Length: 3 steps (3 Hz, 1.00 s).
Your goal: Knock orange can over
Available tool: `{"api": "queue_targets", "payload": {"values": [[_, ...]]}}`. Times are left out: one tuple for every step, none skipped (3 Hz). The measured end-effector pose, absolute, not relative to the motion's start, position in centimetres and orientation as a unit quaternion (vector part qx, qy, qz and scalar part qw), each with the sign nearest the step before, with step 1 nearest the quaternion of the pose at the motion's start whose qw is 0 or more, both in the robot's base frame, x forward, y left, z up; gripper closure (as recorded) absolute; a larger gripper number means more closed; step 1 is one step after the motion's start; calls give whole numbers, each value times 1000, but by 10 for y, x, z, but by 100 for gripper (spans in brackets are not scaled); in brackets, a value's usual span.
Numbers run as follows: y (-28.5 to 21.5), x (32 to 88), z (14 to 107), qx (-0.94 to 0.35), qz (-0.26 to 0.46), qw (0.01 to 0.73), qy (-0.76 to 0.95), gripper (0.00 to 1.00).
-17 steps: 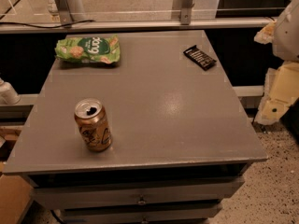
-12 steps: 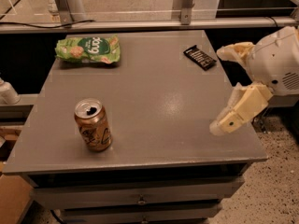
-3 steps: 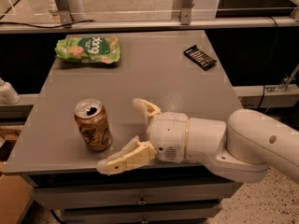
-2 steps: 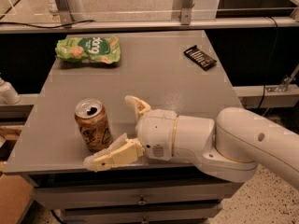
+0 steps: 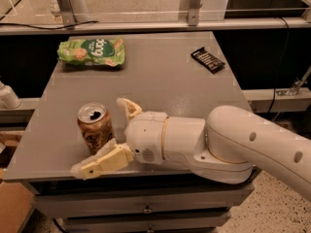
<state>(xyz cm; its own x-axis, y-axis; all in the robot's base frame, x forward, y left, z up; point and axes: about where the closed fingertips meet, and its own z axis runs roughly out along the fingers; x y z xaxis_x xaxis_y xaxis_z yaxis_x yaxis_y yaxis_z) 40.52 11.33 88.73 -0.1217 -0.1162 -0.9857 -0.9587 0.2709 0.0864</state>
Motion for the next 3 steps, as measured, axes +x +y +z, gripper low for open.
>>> {"api": "queue_targets", "payload": {"values": [[115, 401, 887, -450, 410, 503, 613, 0], [124, 398, 881, -478, 390, 514, 596, 0], [134, 399, 873, -496, 371, 533, 576, 0]]}}
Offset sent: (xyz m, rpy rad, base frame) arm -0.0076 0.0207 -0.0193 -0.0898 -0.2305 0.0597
